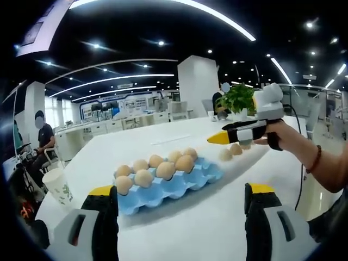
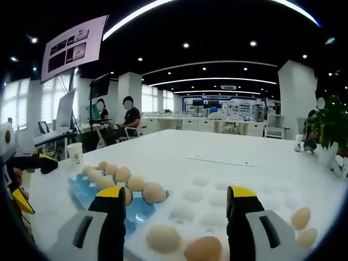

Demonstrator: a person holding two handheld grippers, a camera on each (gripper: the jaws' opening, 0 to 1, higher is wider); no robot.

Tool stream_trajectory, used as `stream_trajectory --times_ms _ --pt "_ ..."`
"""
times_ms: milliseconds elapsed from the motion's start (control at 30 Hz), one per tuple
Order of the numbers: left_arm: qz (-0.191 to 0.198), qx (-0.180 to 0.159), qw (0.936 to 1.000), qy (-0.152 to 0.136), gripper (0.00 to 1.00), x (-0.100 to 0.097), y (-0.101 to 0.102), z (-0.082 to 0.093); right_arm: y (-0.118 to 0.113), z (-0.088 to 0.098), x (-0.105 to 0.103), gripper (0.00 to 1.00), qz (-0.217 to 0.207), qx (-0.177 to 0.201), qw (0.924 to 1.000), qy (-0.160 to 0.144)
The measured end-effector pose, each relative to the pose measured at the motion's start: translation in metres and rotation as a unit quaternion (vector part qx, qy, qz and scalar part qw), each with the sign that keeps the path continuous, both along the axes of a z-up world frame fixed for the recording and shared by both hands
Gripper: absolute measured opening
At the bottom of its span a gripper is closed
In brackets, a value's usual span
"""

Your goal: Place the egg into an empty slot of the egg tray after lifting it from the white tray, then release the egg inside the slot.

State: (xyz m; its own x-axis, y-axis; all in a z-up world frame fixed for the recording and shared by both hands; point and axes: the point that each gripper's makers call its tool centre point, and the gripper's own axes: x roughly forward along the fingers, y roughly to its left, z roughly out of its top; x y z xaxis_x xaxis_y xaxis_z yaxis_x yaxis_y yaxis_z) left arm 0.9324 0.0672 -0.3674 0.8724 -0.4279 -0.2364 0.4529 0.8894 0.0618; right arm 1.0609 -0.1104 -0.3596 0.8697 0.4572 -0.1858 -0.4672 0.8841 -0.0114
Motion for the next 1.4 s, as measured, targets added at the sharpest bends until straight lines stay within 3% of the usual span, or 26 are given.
stream_trajectory --times_ms 800,1133,1400 --pt "0.002 0.0 1.0 0.004 0.99 -0.001 -0.002 -0.003 -0.054 0.006 -0.005 0.77 -0.053 -0.013 0.9985 -0.005" --pt "0.008 0.0 1.0 0.004 0.99 -0.003 0.002 -0.004 -0.075 0.009 -0.005 0.77 -0.072 0.003 0.9973 -0.01" --pt "0.017 -0.007 0.9998 0.009 0.98 -0.004 0.011 -0.009 -0.102 0.0 -0.004 0.76 -0.107 0.007 0.9942 0.004"
